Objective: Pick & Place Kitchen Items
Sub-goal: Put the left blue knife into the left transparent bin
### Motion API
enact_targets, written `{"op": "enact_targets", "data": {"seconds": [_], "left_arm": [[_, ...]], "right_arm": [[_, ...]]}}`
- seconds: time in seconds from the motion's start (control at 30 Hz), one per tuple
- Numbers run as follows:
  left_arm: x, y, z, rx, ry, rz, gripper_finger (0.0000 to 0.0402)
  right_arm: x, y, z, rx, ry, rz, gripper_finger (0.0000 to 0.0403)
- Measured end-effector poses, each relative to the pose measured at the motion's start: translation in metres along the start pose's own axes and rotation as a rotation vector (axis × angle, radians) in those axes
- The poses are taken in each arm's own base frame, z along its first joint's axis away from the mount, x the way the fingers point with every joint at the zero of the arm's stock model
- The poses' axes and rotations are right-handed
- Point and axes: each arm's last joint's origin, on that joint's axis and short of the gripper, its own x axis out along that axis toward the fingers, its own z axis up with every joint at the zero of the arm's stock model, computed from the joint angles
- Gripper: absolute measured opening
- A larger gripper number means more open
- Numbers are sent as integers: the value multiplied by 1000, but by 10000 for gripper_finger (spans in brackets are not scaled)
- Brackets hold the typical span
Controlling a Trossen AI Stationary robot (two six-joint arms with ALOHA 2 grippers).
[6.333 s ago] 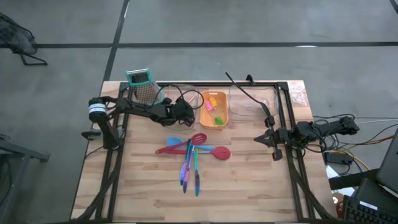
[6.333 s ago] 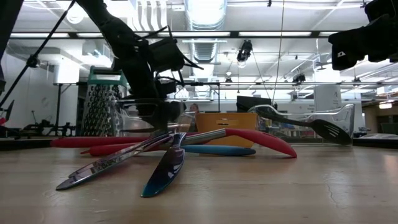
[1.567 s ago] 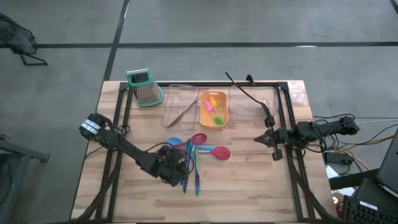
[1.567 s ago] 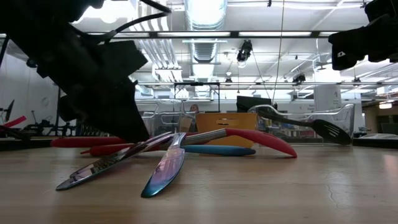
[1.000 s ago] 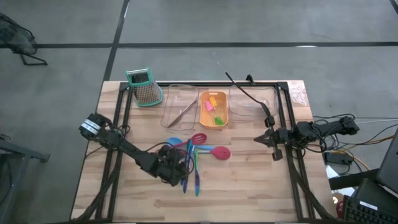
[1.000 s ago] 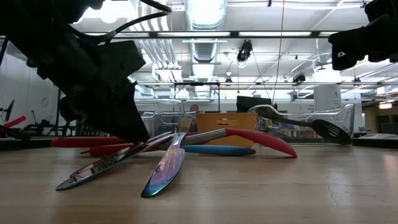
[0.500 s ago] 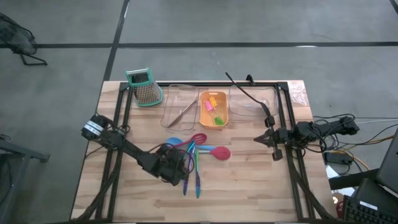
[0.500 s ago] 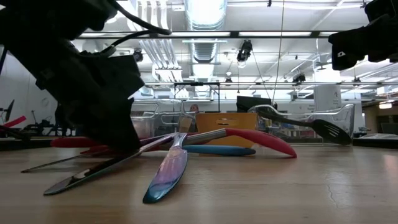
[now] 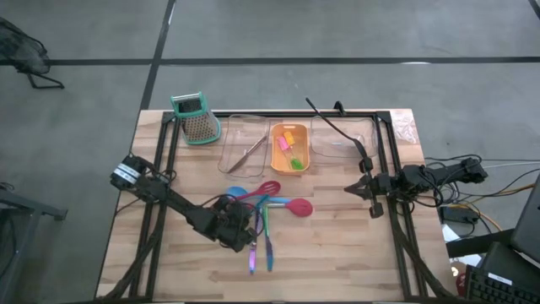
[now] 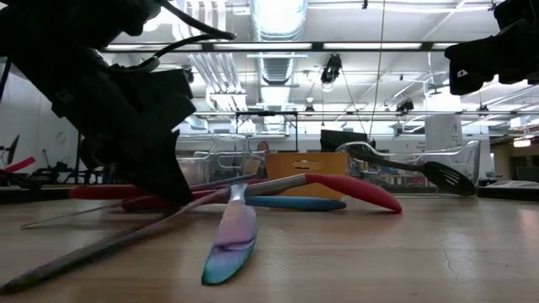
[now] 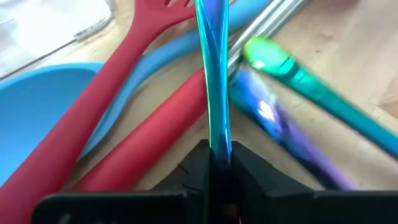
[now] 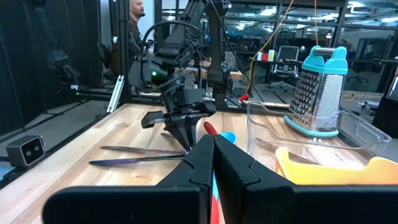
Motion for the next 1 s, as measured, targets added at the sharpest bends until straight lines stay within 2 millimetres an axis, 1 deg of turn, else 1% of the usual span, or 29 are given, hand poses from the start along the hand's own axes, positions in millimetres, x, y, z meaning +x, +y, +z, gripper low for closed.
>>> {"op": "enact_targets", "data": {"seconds": [0.17,0.3,0.5,0.6,0.73,0.83,0.9,1.0], "left_arm": [[-4,-4,5,3,-13,-18,58],[-6,-8,9,18,-19,-29,47],[-10,-13,15,43,-34,-33,47],[-15,-13,22,48,-59,-9,51],[-31,-12,37,61,-97,40,52],[-47,-8,54,73,-156,83,47],[-55,-1,67,75,-185,116,47],[-60,12,87,55,-217,165,51]], "right_arm": [[0,0,0,0,0,0,8],[0,0,0,0,0,0,8],[0,0,0,0,0,0,8],[0,0,0,1,0,0,8],[0,0,0,1,0,0,8],[0,0,0,0,0,0,8],[0,0,0,1,0,0,8],[0,0,0,0,0,0,8]]}}
